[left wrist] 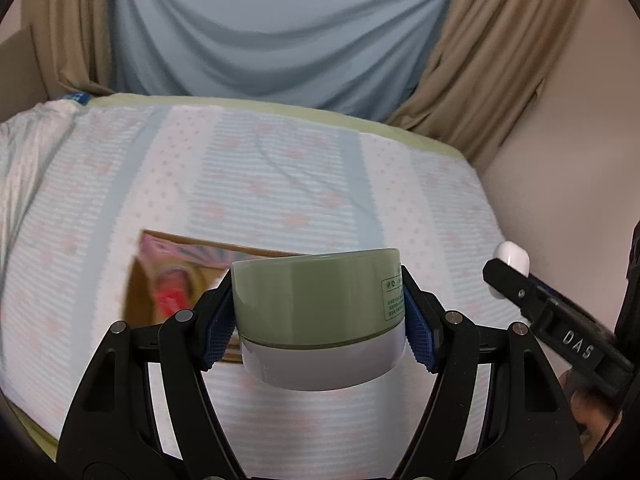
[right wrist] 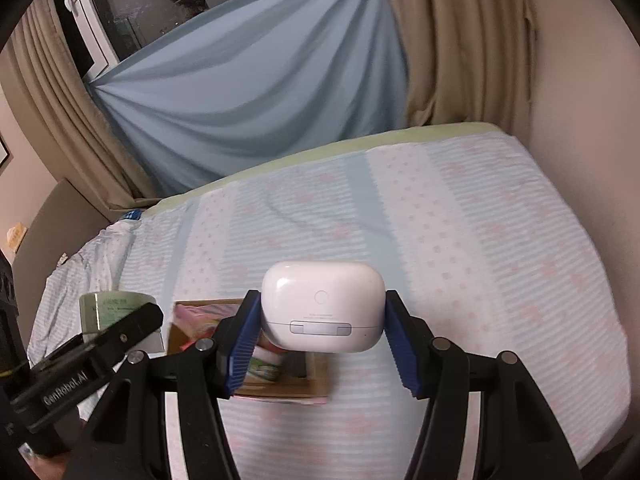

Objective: Organize rigid objects
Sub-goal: 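Carry the green-lidded jar and earbud case over the cardboard box, then open both tools to release the jar and earbud case into the box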

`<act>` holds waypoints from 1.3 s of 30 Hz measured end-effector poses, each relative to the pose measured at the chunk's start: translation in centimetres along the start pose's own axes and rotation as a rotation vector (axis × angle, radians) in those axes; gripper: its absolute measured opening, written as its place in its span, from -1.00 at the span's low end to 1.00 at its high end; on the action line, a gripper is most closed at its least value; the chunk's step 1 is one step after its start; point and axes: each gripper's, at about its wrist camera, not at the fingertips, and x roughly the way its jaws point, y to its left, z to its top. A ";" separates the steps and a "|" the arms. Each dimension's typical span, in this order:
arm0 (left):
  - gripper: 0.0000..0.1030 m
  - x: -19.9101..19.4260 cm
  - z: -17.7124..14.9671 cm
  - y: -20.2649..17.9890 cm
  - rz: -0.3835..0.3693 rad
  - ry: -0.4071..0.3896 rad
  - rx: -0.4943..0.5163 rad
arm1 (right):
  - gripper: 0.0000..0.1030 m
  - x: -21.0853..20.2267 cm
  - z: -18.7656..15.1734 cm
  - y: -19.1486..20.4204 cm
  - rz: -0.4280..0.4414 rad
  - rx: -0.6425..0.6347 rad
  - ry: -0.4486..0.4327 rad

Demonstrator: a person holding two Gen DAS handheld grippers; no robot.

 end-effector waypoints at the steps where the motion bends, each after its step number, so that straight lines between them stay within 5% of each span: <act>1: 0.34 0.0 0.2 2.0 0.001 0.009 0.005 | 0.08 0.8 -0.3 1.6 0.003 0.007 0.009; 8: 0.34 3.3 1.4 10.8 0.020 0.086 0.034 | 0.08 7.0 -1.4 7.9 0.008 0.045 0.081; 17: 0.34 11.7 2.6 16.6 0.026 0.193 0.039 | 0.08 16.2 -2.9 11.2 -0.008 0.043 0.226; 28: 0.34 21.9 1.0 17.3 0.025 0.360 0.094 | 0.08 26.5 -4.7 9.3 -0.033 0.065 0.408; 39: 0.34 26.6 -1.1 15.6 0.057 0.449 0.260 | 0.08 32.4 -5.5 6.7 -0.018 0.124 0.550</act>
